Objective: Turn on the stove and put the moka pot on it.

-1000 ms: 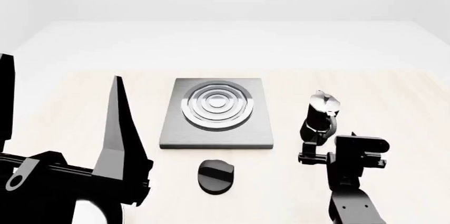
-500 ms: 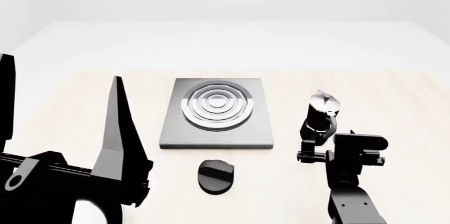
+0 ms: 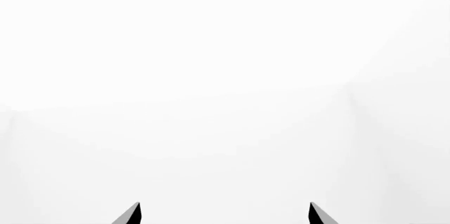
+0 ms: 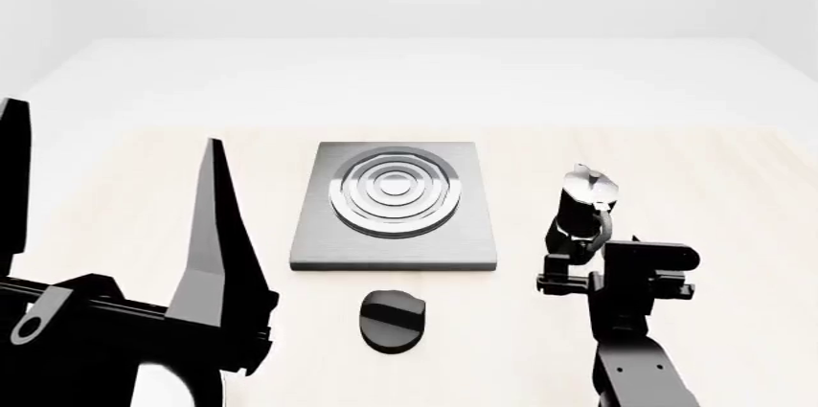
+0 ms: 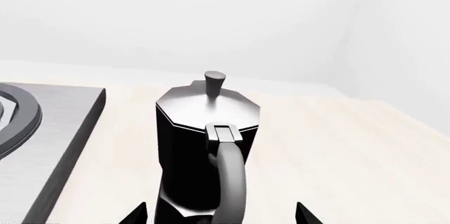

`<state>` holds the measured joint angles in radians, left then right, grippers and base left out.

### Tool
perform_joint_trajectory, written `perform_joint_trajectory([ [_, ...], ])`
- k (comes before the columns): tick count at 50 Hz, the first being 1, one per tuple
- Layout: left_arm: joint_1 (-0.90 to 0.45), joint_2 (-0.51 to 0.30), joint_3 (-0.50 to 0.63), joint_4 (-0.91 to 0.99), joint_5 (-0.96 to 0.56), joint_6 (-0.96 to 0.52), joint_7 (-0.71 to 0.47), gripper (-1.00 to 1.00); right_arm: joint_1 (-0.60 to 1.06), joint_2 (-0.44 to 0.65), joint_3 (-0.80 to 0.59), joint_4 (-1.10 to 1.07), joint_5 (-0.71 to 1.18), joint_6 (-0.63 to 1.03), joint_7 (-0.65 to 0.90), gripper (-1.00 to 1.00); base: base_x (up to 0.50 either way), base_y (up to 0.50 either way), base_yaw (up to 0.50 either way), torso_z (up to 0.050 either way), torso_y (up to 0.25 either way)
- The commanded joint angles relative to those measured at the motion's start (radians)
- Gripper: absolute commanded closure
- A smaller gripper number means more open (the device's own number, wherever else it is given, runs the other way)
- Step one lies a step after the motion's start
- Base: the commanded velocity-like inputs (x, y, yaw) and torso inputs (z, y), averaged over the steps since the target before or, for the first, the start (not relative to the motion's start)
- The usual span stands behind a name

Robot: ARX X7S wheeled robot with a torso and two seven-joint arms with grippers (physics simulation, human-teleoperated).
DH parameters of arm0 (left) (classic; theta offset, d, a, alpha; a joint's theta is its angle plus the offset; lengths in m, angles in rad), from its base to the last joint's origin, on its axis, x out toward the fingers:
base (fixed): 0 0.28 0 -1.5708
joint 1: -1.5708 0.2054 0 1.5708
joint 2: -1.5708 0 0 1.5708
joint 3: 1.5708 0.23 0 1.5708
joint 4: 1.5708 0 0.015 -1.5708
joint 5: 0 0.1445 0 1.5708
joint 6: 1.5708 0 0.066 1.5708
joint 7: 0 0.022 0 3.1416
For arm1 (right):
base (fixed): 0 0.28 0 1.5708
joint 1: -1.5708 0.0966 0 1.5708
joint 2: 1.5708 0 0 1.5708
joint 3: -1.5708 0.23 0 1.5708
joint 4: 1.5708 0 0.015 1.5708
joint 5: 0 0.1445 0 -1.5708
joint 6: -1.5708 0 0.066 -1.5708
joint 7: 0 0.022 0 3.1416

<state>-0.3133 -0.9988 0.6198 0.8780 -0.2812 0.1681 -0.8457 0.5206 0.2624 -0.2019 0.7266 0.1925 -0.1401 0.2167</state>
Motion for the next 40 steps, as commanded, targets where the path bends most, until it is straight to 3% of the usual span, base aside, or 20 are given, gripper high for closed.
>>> perform_joint_trajectory([
  [1, 0.000, 0.004, 0.001, -0.006, -0.003, 0.004, 0.005, -1.00, 0.023, -0.007, 0.001, 0.074, 0.001, -0.040, -0.008, -1.00, 0.00, 0.00, 0.00, 0.000, 0.000],
  [40, 0.000, 0.013, 0.001, -0.010, -0.007, 0.004, 0.015, -1.00, 0.089, -0.021, -0.009, 0.196, -0.008, -0.081, -0.007, -1.00, 0.00, 0.00, 0.00, 0.000, 0.000],
])
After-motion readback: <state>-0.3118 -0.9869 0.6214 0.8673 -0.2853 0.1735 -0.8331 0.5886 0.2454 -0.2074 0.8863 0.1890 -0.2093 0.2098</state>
